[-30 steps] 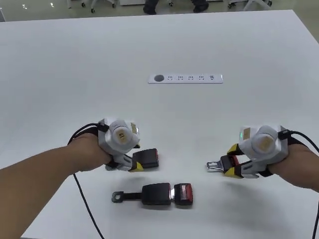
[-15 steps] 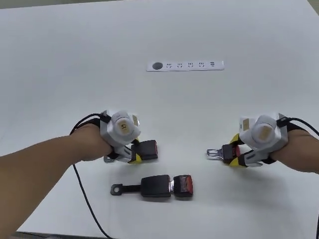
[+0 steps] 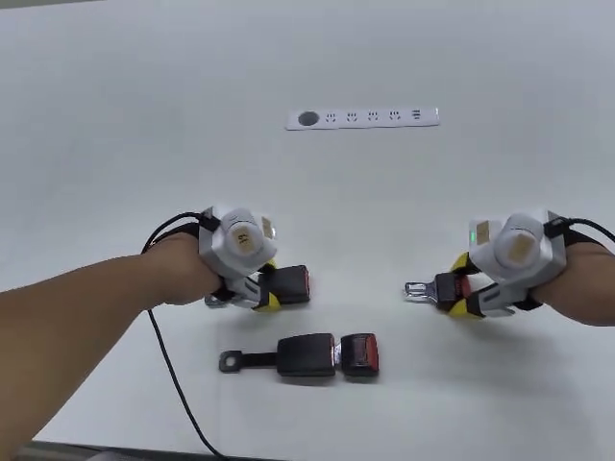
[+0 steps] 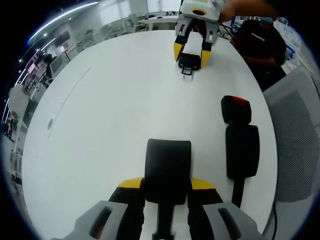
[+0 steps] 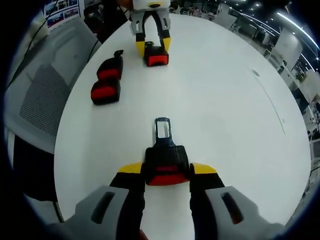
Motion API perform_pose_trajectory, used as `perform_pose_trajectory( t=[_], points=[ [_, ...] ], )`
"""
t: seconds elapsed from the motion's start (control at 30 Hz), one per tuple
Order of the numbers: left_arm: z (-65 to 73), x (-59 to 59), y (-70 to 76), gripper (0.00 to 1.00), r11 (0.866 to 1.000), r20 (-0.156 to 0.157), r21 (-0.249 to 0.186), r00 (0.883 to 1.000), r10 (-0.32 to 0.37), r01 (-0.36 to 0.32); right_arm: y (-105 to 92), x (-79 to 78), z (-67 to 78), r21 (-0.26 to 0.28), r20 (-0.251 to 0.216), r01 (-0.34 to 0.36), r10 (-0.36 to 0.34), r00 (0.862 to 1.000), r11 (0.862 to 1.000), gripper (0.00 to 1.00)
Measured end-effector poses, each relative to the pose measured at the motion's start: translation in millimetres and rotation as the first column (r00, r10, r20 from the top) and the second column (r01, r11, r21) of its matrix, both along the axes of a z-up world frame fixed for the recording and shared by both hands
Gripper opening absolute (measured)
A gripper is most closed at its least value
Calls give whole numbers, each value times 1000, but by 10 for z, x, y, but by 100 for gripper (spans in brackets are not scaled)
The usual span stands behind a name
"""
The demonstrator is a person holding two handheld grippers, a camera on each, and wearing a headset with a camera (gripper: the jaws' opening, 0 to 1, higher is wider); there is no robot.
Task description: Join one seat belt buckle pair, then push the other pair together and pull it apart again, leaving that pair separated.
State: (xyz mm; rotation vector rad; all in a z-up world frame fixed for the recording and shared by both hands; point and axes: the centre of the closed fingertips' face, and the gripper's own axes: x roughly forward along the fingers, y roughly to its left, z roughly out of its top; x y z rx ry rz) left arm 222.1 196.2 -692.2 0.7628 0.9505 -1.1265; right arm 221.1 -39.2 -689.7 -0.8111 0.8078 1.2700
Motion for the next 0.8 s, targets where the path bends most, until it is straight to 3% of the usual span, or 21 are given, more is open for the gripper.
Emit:
perform_pose_trajectory(
  t=[0.27,0.63,0.8],
  points=[
    [-11,-6,-3,33,1000,3,24,1000,-7,7,78,20,13,8,0,12,-12,1000,1000,33],
    [-9,-11,5,33,999,12,34,1000,-20,19,532,-34,17,55,-3,-19,19,1000,998,33],
    [-15,-18,-7,33,999,-4,48,1000,-20,20,771,-32,21,74,3,-45,45,999,996,33]
  ],
)
